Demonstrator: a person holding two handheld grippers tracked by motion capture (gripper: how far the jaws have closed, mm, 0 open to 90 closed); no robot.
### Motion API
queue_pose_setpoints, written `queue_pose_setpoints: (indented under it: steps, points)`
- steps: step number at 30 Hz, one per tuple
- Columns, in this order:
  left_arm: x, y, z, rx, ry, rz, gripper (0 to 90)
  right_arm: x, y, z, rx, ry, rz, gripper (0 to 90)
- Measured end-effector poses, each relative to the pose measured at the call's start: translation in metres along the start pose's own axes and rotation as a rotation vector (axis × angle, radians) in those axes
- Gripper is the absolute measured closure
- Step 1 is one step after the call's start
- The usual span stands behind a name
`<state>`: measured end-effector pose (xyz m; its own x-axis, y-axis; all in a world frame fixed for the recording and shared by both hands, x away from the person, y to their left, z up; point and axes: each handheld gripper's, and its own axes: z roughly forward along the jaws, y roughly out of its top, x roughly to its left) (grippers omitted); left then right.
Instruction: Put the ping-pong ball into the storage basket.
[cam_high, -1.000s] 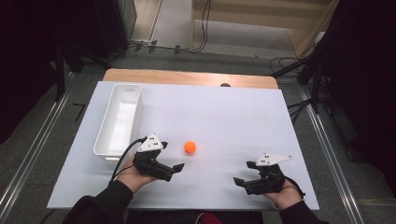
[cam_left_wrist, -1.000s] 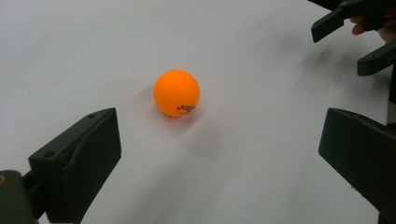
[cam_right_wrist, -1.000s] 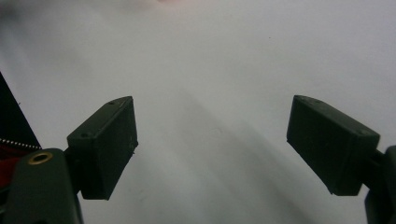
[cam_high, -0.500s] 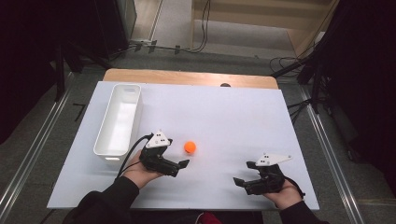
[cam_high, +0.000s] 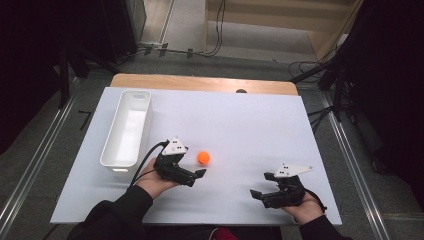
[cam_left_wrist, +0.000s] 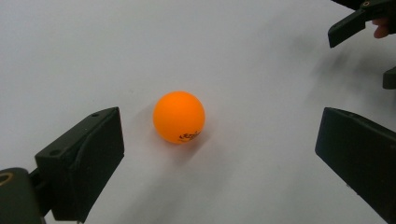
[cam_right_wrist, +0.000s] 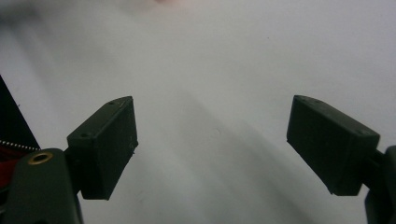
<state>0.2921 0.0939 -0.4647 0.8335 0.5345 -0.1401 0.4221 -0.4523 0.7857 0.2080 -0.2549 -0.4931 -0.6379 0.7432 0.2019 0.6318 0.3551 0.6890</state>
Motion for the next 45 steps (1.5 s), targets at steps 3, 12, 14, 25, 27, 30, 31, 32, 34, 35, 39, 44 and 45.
queue_pose_setpoints:
  steps: [3, 12, 14, 25, 27, 30, 31, 32, 34, 35, 39, 44, 45]
  points:
    - [0.001, 0.001, 0.001, -0.005, 0.002, -0.001, 1.4, 0.000, 0.000, 0.000, -0.005, 0.005, 0.009, 15.0]
    - [0.006, 0.004, 0.006, -0.001, 0.010, -0.005, 1.5, -0.001, 0.000, -0.002, -0.018, 0.001, 0.029, 15.0]
    - [0.007, 0.005, 0.007, -0.004, 0.010, -0.014, 1.5, -0.001, 0.000, -0.001, -0.016, 0.001, 0.028, 15.0]
    - [0.010, 0.013, 0.018, 0.004, 0.025, -0.004, 1.5, -0.001, 0.000, -0.001, -0.009, 0.000, 0.026, 15.0]
    - [0.011, 0.014, 0.020, 0.008, 0.026, 0.006, 1.5, -0.001, 0.000, -0.001, -0.008, -0.001, 0.025, 15.0]
    - [0.011, 0.015, 0.024, 0.005, 0.019, -0.001, 1.6, -0.001, 0.000, -0.002, -0.007, 0.001, 0.029, 15.0]
    - [0.011, 0.015, 0.025, 0.005, 0.020, -0.002, 1.5, -0.001, 0.000, -0.002, -0.006, 0.001, 0.029, 15.0]
    - [0.012, 0.015, 0.026, 0.006, 0.020, -0.003, 1.5, -0.001, 0.000, -0.002, -0.006, 0.001, 0.028, 15.0]
    - [0.012, 0.016, 0.026, 0.011, 0.020, -0.005, 1.5, -0.001, 0.000, -0.001, -0.006, -0.001, 0.028, 15.0]
    - [0.013, 0.018, 0.028, 0.004, 0.015, -0.006, 1.5, -0.001, 0.000, -0.001, -0.005, -0.003, 0.027, 14.9]
    - [0.014, 0.022, 0.032, -0.006, 0.009, -0.010, 1.5, -0.001, 0.000, -0.001, -0.005, 0.000, 0.018, 14.9]
    - [0.015, 0.027, 0.041, -0.019, 0.011, -0.003, 2.4, -0.001, 0.000, 0.000, -0.004, 0.001, 0.018, 14.9]
    - [0.015, 0.028, 0.042, -0.019, 0.012, -0.001, 4.3, -0.001, 0.000, 0.000, -0.001, 0.006, 0.020, 15.0]
